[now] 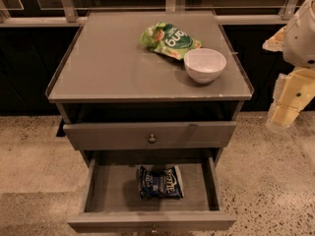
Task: Pick blue chip bag from middle drawer and place on counter
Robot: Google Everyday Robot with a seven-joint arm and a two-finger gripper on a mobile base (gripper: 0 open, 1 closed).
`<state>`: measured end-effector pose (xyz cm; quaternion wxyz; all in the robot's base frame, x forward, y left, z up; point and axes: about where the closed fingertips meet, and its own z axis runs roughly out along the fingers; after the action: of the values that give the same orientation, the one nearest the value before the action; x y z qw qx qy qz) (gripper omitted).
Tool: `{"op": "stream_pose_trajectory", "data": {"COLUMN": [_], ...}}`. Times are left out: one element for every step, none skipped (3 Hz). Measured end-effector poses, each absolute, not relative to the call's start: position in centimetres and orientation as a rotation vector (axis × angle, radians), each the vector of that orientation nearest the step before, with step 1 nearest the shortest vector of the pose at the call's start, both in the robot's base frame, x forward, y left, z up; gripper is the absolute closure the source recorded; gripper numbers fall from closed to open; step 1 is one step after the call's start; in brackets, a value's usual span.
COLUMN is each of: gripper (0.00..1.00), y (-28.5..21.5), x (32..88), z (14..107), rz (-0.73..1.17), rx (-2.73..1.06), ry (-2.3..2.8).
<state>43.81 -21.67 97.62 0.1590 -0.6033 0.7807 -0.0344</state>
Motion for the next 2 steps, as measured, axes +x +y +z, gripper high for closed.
{"op": "stream_pose_trajectory", "data": {"gripper": [0.0,0.0], "y": [-21.67,-21.71], "x": [43.81,43.33], "z": [97.62,96.94], "rz": [-0.098,-0.103], "rx": [-1.725,-1.71], "ry": [2.232,2.21]}}
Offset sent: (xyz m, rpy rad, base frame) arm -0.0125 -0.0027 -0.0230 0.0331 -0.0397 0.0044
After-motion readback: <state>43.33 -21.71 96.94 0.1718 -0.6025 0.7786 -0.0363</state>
